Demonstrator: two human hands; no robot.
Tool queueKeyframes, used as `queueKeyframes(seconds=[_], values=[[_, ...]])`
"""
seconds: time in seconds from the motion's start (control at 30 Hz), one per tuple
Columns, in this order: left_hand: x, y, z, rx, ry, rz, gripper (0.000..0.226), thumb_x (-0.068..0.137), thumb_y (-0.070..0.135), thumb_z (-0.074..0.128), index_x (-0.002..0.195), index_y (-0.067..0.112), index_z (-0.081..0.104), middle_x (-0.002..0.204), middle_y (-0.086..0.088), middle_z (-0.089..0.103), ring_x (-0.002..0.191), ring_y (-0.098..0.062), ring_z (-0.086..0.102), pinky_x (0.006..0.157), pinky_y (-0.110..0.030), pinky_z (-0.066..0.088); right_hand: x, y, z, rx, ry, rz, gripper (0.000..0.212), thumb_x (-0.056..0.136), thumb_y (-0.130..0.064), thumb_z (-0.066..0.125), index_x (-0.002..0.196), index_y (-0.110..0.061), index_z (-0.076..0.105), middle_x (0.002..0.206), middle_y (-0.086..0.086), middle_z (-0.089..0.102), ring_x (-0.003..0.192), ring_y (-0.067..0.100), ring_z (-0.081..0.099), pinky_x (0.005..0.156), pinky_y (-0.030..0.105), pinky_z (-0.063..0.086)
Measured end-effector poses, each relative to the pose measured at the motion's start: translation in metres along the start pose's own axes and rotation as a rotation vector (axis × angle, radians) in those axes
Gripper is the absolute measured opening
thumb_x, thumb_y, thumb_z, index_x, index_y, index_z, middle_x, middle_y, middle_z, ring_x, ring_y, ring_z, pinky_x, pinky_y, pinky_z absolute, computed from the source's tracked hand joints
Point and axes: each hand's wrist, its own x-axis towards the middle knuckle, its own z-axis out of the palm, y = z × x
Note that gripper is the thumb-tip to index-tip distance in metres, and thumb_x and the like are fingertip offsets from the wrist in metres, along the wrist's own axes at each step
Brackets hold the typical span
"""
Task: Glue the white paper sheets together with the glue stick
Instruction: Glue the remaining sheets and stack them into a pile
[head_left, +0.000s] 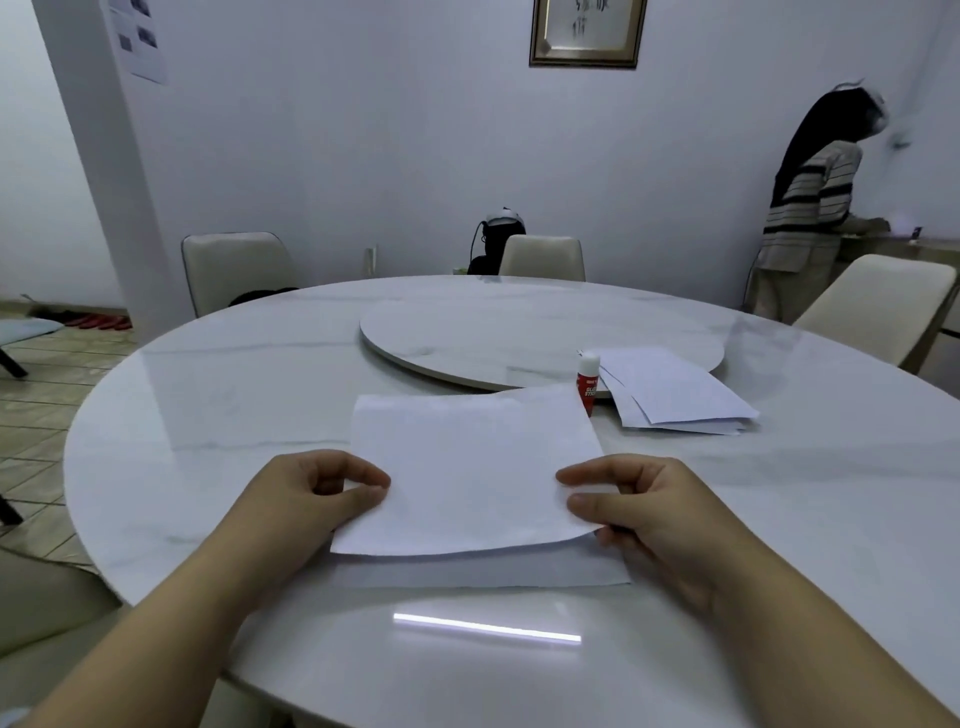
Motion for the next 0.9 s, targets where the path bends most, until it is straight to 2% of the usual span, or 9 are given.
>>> queueKeyframes(seconds=[0.13,0.23,0.33,0.47,0.57,0.7,0.8,0.9], values=[[0.0011,-0.0016,0.0005,0.024,0.018,0.024,0.004,0.073,0.027,0.077,0.074,0.031,0.075,0.052,0.008,0.045,0.042,-0.006,0.04,0.047,-0.019,0.033,-0.0007,-0.0017,-0.0001,0.02,-0.043,0.013,0.031,0.071,0.002,0.074,0.09,-0.022,0.079,0.08,0.006,0.073,0.063,0.024,0.062,0.067,0.036,0.051],[0.0012,-0.0032,0.0019,0.015,0.005,0.014,0.005,0.073,0.025,0.077,0.074,0.029,0.076,0.05,0.009,0.047,0.042,-0.005,0.042,0.044,-0.015,0.035,-0.0006,-0.0013,0.0006,0.037,-0.019,0.028,0.018,0.072,-0.012,0.078,0.088,-0.021,0.079,0.086,0.004,0.077,0.07,0.024,0.069,0.069,0.036,0.054],[-0.0003,-0.0048,0.0036,0.004,0.013,0.013,0.007,0.075,0.023,0.076,0.074,0.03,0.076,0.051,0.005,0.054,0.043,-0.004,0.046,0.045,-0.013,0.036,0.0007,0.0003,0.001,-0.003,0.051,0.015,0.008,0.074,-0.019,0.08,0.082,-0.021,0.08,0.083,0.002,0.078,0.076,0.018,0.074,0.069,0.029,0.057],[0.0012,-0.0051,0.0048,0.008,0.081,0.018,0.009,0.074,0.023,0.076,0.071,0.031,0.076,0.074,-0.01,0.071,0.058,-0.013,0.058,0.056,-0.023,0.042,0.0009,0.001,0.0014,0.038,0.076,0.011,0.012,0.078,-0.007,0.076,0.081,-0.018,0.08,0.079,0.004,0.077,0.071,0.018,0.074,0.06,0.028,0.058],[0.0024,-0.0037,0.0064,0.011,0.107,0.025,0.008,0.072,0.023,0.078,0.07,0.03,0.075,0.076,-0.009,0.072,0.065,-0.017,0.061,0.059,-0.026,0.043,0.0005,0.0001,0.0023,0.027,0.081,0.033,0.014,0.079,-0.004,0.074,0.079,-0.017,0.081,0.084,0.012,0.073,0.068,0.019,0.072,0.055,0.025,0.057],[0.0022,-0.0033,0.0069,0.051,0.098,0.018,0.008,0.07,0.024,0.079,0.068,0.031,0.075,0.072,-0.005,0.072,0.065,-0.018,0.062,0.061,-0.028,0.042,-0.0001,-0.0007,0.0002,-0.005,0.075,0.057,0.015,0.079,-0.002,0.073,0.078,-0.015,0.08,0.072,0.002,0.075,0.047,0.007,0.065,0.04,0.014,0.045],[0.002,-0.0025,0.0046,0.135,0.032,0.028,0.012,0.073,0.023,0.077,0.069,0.034,0.074,0.072,0.005,0.073,0.065,-0.01,0.064,0.061,-0.021,0.042,-0.0001,-0.0004,-0.0022,-0.08,0.033,0.076,0.017,0.076,-0.005,0.074,0.078,-0.02,0.081,0.076,-0.002,0.078,0.062,0.008,0.071,0.051,0.016,0.049],[0.0037,-0.0029,0.0007,0.238,0.005,0.06,0.018,0.074,0.021,0.076,0.066,0.037,0.073,0.071,0.013,0.072,0.067,-0.002,0.063,0.062,-0.015,0.041,-0.0003,0.0003,-0.0038,-0.145,-0.012,0.076,0.017,0.074,-0.009,0.076,0.08,-0.024,0.08,0.08,0.003,0.078,0.072,0.014,0.073,0.064,0.023,0.054]])
